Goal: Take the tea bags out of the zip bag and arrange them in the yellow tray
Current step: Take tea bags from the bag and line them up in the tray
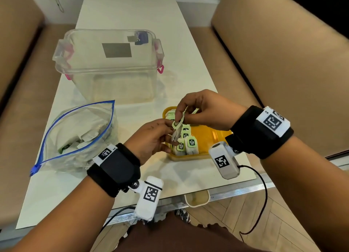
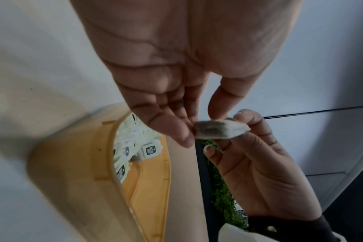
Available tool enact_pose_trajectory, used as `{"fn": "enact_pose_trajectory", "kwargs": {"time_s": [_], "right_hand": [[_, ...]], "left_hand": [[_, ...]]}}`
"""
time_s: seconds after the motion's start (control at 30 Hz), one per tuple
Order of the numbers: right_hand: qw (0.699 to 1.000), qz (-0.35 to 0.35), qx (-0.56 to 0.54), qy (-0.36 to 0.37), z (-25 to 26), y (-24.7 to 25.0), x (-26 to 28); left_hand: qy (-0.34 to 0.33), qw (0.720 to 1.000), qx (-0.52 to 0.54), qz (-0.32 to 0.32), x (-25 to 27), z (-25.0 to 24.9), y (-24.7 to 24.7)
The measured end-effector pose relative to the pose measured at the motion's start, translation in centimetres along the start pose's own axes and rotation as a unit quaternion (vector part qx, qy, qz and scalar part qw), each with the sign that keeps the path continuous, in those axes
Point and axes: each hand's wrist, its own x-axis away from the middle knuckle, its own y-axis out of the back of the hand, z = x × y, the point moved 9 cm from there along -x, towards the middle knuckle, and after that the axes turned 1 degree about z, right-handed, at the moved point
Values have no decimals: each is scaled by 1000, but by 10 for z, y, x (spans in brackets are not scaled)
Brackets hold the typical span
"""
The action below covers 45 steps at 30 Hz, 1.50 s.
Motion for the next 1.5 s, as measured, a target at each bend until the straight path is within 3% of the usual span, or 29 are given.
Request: {"fn": "enact_pose_trajectory", "kwargs": {"time_s": [0.17,0.47,0.63,0.73,0.93,1.1,1.5], "right_hand": [[1000,-3,12,-4,-6,9,1],[994,-20,-70,-79,-32,11,-4],[995,-25,29,-87,-40,13,-10],[990,-27,106,-93,-48,19,-12],[951,20,263,-161,-78,24,-16],[930,67,303,-194,-99,13,-27],[906,46,361,-216,-114,8,-46]], "left_hand": [[-47,999,-22,-12,-3,-5,6],[-106,989,-93,-52,-12,-11,12],[-117,980,-146,-74,-14,-9,17],[-127,955,-241,-120,-12,-9,29],[-129,919,-336,-162,-9,-3,42],[-72,924,-346,-144,-10,11,39],[-56,926,-348,-136,-8,18,38]]}}
